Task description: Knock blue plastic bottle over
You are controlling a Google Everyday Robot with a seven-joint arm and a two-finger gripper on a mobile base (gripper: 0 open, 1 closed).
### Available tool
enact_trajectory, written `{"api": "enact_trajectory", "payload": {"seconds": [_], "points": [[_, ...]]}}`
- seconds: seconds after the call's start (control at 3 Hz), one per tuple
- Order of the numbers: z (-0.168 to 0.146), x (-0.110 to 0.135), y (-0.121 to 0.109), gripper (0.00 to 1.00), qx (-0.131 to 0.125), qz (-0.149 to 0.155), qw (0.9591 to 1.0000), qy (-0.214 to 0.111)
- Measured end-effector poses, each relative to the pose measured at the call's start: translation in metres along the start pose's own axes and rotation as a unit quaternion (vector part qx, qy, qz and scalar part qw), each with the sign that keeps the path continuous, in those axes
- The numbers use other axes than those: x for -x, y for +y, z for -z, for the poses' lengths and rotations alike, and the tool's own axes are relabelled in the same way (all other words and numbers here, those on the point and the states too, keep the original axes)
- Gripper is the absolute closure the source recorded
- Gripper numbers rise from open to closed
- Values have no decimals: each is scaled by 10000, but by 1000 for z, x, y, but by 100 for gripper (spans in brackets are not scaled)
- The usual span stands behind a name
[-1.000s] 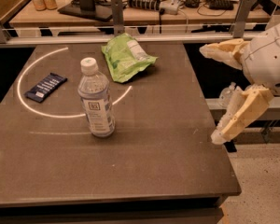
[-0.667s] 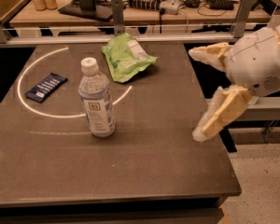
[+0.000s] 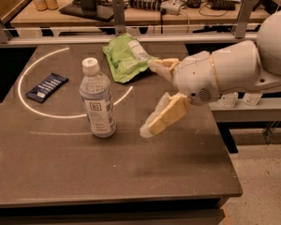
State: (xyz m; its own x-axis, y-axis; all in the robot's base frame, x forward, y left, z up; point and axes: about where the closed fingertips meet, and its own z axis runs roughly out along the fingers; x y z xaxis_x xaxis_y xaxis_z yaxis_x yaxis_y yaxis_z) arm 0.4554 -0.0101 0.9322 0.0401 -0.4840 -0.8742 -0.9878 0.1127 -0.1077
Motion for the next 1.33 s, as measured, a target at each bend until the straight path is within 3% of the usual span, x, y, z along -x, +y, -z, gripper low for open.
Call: {"api": "enact_trajectory", "payload": {"seconds": [0.67,1.0,1.33], "points": [[-69,12,-4,0,268,-59,9962,-826],[-100,25,-9,18,564,68,9911,-1207],[-121,35,-7,41,885,156,9863,-1383]]}}
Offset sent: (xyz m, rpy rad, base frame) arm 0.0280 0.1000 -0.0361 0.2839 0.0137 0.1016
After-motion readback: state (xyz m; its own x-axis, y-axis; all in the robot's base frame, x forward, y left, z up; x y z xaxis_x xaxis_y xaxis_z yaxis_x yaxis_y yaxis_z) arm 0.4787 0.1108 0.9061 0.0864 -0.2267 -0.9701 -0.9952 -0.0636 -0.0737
